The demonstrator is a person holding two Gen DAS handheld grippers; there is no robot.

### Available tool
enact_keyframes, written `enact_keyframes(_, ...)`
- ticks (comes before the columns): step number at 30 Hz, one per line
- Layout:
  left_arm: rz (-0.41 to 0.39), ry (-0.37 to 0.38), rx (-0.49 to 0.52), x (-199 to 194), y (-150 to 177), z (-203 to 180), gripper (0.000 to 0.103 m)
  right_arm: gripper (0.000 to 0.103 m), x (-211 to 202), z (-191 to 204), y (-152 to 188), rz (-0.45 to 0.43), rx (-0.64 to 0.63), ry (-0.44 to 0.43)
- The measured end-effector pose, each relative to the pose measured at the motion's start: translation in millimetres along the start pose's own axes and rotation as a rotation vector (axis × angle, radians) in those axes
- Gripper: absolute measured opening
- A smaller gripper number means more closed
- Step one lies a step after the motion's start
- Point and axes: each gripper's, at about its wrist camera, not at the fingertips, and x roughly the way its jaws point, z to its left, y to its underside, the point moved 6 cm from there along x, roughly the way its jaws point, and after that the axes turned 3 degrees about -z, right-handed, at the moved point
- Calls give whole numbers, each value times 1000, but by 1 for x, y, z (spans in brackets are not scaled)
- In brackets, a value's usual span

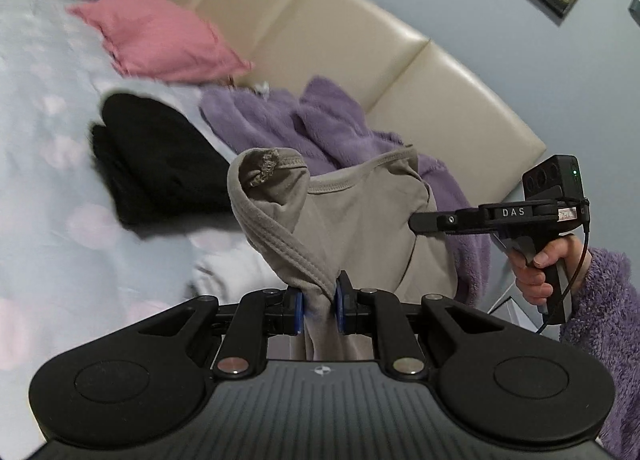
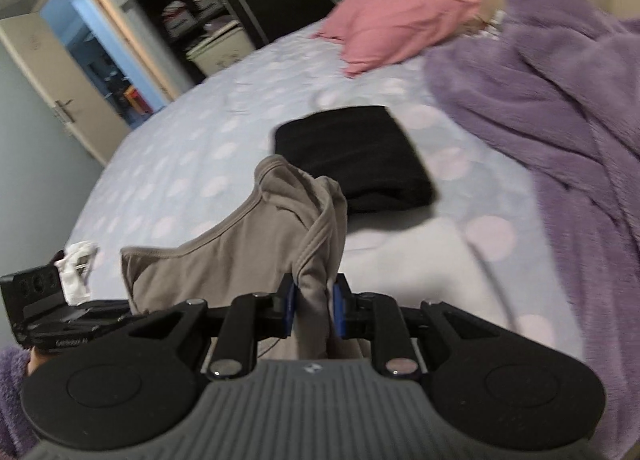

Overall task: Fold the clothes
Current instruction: 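Carry the beige shirt with the left tool toward the black garment, then lower the shirt beside the black garment and open the left tool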

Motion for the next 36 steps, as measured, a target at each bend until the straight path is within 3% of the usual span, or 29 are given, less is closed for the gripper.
enact_keyframes(7,83,-36,-11,62,8,11,12,21,38,-53,-2,22,69,18)
enact_keyframes(17,123,-120,-46,97,5,41,12,21,94,-91,-4,25,132,4)
enact_keyframes(25,135,-121,-77,109,0,54,17,37,86,-104,2,-70,171,26)
enact_keyframes(28,125,-133,-57,101,-5,51,26,42,64,-102,-1,-143,149,74)
enact_keyframes(30,90,-181,-21,89,-10,46,41,42,48,-99,0,-188,145,88)
enact_keyframes(31,66,-203,8,82,-12,43,43,42,42,-94,2,-205,126,93)
enact_keyframes(32,42,-225,36,75,-14,39,43,41,37,-89,3,-218,99,98)
enact_keyframes(35,-16,-286,142,57,-16,22,41,17,32,-71,10,-233,16,97)
enact_keyframes(36,-36,-304,185,51,-17,15,35,16,34,-65,13,-235,-6,96)
